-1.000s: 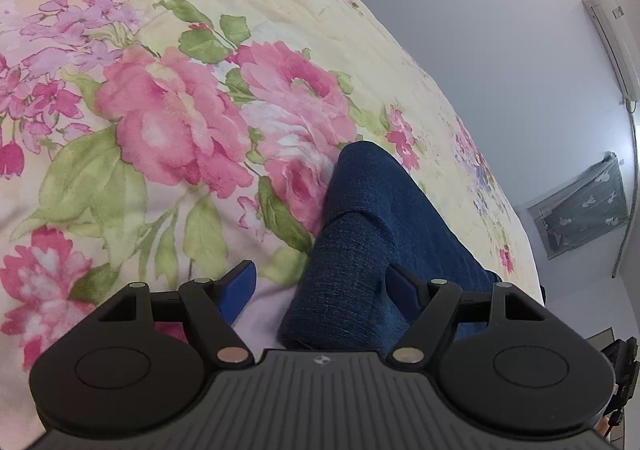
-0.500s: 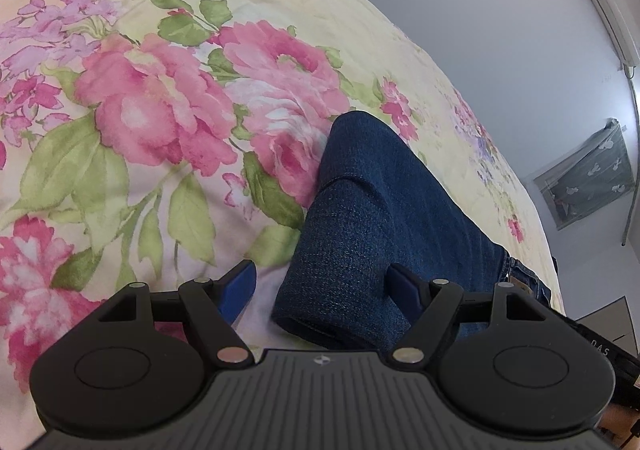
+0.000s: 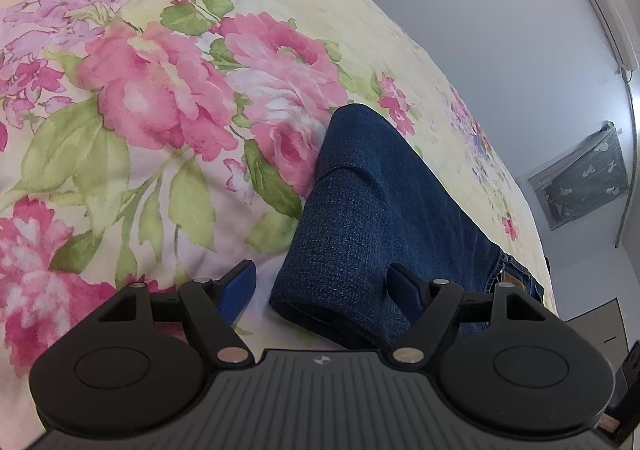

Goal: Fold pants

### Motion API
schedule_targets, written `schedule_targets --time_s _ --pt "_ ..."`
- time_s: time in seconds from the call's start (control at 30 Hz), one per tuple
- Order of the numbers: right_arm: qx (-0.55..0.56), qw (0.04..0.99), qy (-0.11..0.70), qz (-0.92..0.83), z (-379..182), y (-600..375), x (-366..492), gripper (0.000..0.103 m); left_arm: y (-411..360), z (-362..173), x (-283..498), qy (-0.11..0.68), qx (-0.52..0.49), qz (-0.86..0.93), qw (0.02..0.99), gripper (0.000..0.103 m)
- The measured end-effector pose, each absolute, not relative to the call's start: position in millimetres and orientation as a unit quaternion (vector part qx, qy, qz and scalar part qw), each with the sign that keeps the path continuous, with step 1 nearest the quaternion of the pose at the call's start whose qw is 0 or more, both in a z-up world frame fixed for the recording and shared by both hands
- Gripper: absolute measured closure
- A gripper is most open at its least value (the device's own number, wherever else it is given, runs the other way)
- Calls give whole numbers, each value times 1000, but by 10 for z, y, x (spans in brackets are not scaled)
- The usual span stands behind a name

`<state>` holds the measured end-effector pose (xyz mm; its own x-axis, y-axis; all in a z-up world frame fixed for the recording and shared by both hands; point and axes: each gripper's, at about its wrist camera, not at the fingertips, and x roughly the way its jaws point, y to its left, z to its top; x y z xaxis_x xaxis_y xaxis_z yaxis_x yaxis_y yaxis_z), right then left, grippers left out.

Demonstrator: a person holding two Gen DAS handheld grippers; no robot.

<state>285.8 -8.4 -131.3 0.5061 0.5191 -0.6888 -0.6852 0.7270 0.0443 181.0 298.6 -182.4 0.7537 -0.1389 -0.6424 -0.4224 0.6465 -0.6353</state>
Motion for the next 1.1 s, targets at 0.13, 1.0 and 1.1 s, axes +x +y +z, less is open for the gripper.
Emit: schedule_targets --time_s 0.13,1.0,1.1 --pt "-138 841 386 353 -1500 -225 2625 81 2957 -1809 1796 342 -415 83 839 16" --pt "3 873 296 387 -1301 -873 2339 75 2834 -1816 1841 318 -408 111 849 57" --pt "-25 867 286 407 -1305 -710 2308 75 2853 -1780 1817 313 -419 109 845 65"
